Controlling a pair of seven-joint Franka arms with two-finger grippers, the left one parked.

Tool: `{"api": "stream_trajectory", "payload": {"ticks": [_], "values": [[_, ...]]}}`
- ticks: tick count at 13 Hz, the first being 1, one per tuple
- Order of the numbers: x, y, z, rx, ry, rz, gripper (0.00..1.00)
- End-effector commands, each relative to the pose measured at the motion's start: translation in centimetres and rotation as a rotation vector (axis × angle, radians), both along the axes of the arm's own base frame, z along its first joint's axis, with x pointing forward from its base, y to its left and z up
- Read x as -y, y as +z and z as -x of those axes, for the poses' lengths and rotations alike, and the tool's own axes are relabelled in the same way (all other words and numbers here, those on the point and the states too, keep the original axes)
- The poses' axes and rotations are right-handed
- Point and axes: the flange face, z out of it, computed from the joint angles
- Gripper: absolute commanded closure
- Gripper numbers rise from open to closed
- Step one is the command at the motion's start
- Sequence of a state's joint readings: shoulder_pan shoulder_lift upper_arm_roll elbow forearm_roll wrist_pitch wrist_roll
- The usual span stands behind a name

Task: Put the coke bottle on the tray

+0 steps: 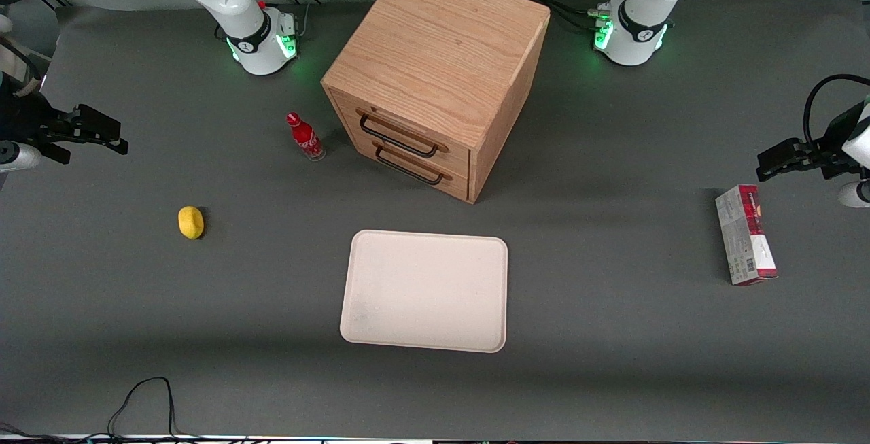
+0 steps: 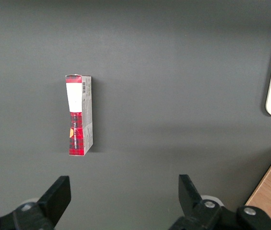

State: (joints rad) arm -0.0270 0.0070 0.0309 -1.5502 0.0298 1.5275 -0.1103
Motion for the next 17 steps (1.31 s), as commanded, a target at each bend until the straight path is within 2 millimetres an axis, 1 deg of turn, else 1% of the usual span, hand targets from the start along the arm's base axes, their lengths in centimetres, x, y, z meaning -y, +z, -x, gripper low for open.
{"api": "stream_trajectory", "payload": {"ticks": [1,2,5,8,12,13,14,16,17], "values": [[-0.7,-0.1,-0.9,-0.016,0.015,0.005,0.0],[-0.7,0.0,-1.0,-0.013,0.017,0.004,0.0],[0.0,-0.4,-1.5,-0.019,0.009,0.005,0.0],[0.8,-0.4,-1.3,-0.019,-0.006,0.006,0.0],[0.7,-0.8,-1.3,-0.028,-0.008,0.004,0.0],[0.2,-0.7,-1.2,-0.029,-0.005,0.002,0.0],[-0.8,-0.8,-0.9,-0.047,-0.045,-0.001,0.0],[-7.0,-0.7,0.1,-0.078,-0.059,0.009,0.0],[-9.7,-0.8,0.7,-0.095,-0.08,0.018,0.0]]}}
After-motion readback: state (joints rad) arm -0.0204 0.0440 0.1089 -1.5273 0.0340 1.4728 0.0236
